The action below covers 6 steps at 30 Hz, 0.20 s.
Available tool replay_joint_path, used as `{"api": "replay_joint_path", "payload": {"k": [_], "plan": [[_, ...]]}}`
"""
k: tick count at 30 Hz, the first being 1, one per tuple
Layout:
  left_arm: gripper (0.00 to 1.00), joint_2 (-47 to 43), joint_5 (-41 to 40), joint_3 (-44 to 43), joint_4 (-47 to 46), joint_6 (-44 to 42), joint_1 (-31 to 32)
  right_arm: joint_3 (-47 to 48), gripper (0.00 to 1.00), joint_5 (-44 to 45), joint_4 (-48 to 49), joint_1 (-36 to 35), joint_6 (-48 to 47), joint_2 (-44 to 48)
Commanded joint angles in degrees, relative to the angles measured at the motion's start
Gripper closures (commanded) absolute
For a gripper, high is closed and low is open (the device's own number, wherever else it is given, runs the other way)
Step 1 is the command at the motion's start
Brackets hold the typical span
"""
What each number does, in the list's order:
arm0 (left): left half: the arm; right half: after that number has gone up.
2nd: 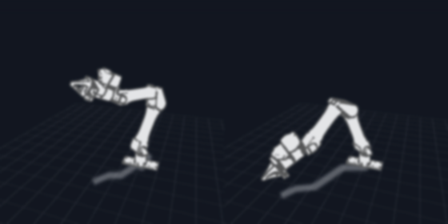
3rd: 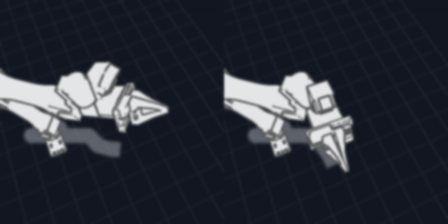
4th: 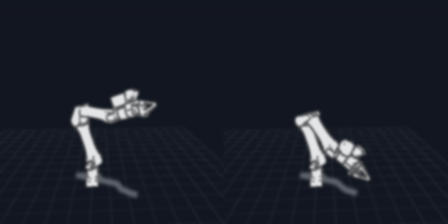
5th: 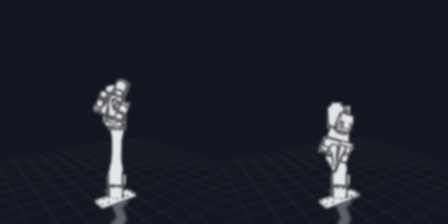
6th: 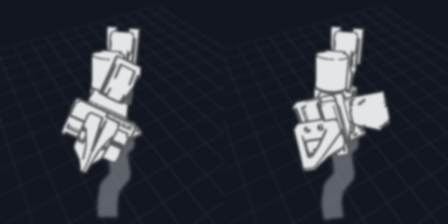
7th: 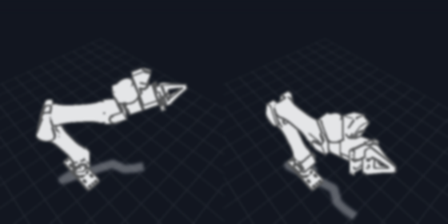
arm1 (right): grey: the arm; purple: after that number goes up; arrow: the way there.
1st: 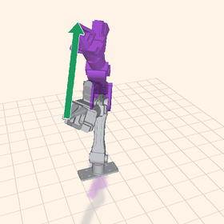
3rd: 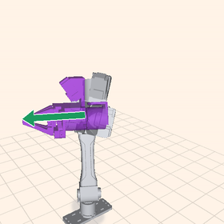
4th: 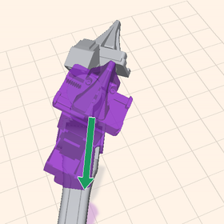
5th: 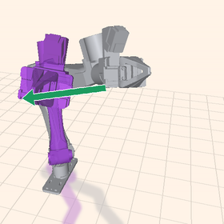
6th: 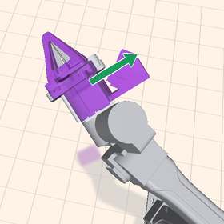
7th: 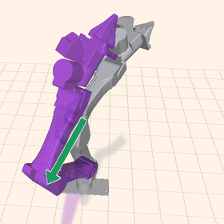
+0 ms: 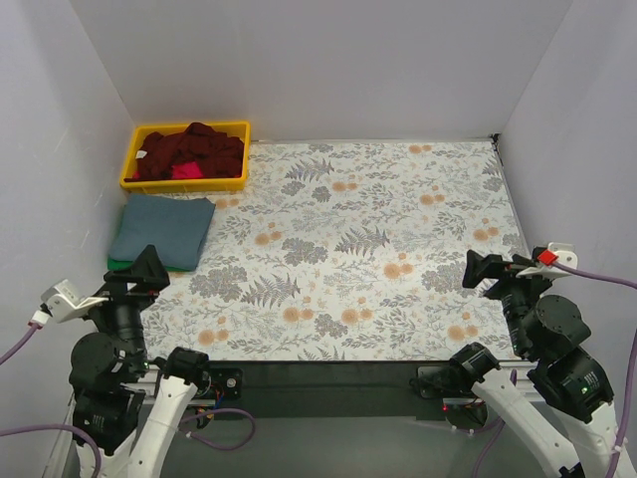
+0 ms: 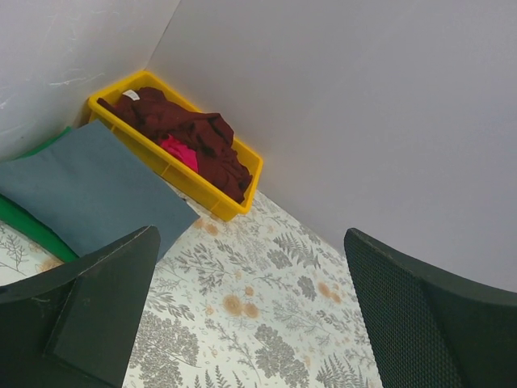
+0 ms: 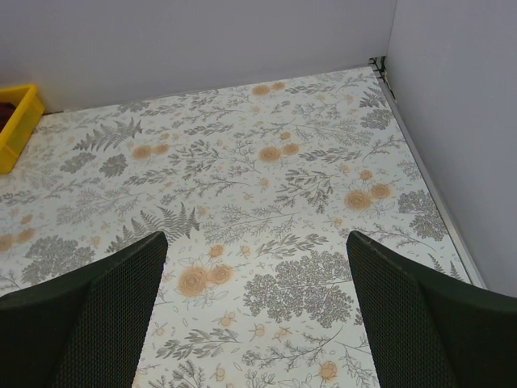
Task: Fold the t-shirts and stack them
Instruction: Reset both grippers
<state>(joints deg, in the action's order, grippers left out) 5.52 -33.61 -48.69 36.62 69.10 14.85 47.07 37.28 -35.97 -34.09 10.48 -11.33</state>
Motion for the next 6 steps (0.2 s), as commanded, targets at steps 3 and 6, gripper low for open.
{"api": "replay_joint_path", "payload": {"k": [3, 6], "plan": [[0.02, 0.54, 1.26, 1.05, -2.34, 1.04, 0.18, 0.13, 0.02, -1.06, 2.92, 0.16, -0.02, 1.05], [0.02, 1.07, 2.05, 1.49, -2.61, 1.21, 0.18, -0.13, 0.02, -1.59, 3.09, 0.07, 0.07, 0.70]]}}
